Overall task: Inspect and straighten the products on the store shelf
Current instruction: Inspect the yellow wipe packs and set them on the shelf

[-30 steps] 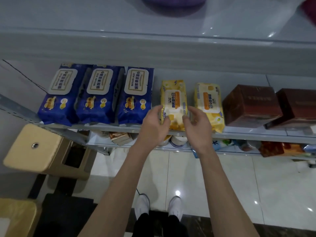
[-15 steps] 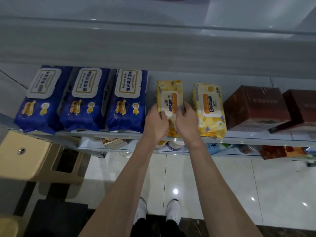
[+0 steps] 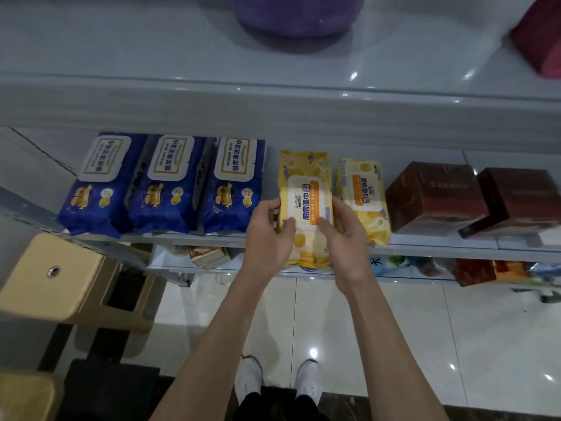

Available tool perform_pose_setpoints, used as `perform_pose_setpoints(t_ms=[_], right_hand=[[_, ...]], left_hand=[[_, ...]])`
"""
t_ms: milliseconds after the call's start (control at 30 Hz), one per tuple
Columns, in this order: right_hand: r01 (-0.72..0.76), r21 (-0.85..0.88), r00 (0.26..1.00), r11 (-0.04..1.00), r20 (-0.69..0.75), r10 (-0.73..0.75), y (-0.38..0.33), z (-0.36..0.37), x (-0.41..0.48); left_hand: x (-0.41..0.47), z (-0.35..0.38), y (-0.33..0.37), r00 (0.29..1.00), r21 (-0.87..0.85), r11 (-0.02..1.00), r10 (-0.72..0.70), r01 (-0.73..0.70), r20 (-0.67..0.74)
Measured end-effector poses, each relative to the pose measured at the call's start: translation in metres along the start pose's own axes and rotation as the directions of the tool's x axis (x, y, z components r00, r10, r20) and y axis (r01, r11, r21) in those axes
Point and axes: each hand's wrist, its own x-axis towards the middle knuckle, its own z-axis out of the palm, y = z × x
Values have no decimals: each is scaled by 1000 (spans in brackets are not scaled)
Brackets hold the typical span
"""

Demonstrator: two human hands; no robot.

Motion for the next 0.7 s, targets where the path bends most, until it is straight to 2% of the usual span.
perform_pose_setpoints(t_ms=[267,533,700], right_hand=[[-89,154,987,984,143,67,-25,-16,-56],[-75,135,982,988,182,50,-39,-13,-94],[-71,135,980,988,195,44,-49,-6,-106]], left_hand=[[-57,-41,29,991,-146,987,-47,65,123],[-89,-75,41,996,-248,967,-30,51,89],[-103,-91,48,992,-274,962,17,18,126]])
